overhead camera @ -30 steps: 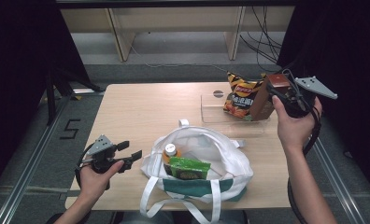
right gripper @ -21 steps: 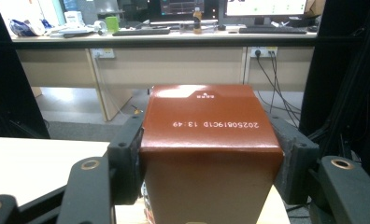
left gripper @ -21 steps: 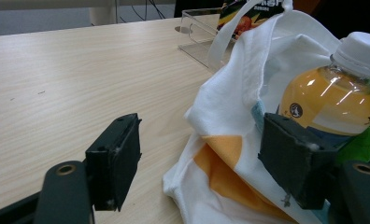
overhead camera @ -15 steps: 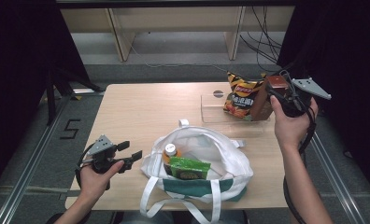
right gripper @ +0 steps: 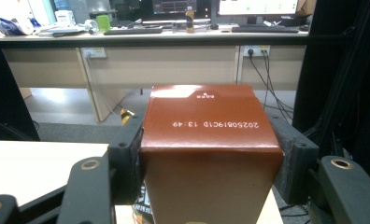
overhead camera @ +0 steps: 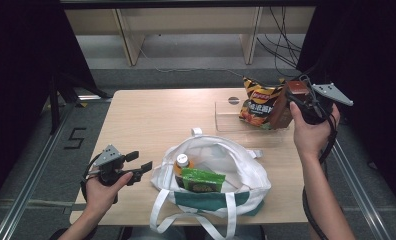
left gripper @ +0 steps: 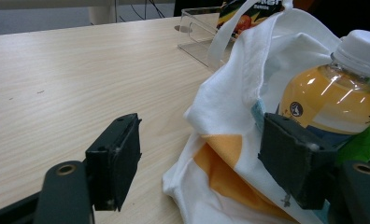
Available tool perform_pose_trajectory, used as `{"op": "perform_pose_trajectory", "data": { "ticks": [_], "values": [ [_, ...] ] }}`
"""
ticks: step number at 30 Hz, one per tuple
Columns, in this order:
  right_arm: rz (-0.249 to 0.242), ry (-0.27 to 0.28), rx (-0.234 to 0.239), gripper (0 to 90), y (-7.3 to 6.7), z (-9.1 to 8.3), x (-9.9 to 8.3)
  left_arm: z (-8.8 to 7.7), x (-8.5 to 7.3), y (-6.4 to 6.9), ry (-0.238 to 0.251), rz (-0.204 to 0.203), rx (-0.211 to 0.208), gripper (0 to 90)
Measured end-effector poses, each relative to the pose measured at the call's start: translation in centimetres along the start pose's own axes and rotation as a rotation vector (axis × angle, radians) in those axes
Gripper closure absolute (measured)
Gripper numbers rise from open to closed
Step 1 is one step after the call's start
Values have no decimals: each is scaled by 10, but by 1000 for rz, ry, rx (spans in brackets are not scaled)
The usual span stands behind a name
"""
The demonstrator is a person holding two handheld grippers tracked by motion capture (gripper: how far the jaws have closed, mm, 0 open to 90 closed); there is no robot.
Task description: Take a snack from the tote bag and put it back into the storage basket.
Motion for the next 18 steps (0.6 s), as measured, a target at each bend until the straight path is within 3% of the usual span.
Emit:
{"op": "perform_pose_trajectory", "data": {
  "ticks": [5, 6, 14, 18],
  "values": [
    [7, -3, -8, 395, 0, 4, -2, 1, 0, 0, 0, -2, -2, 286],
    [-15, 6, -6, 394, 1, 5, -2, 1, 0, 0, 0, -2, -3, 286],
    [15, -18, -13, 394, 0, 8, -6, 1, -1, 0, -2, -2, -3, 286],
    [5, -12, -10, 395, 1, 11, -6, 2, -1, 1, 3, -10, -7, 286]
  ]
}}
Point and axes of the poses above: each handheld gripper's, and its own axes: z roughly forward along the jaws, x roughly out of its top, y roughly to its right, the point moved 10 cm from there along z, roughly forward along the jaws, and after that the axes turned 10 degrees about -x, right-handed, at the moved point
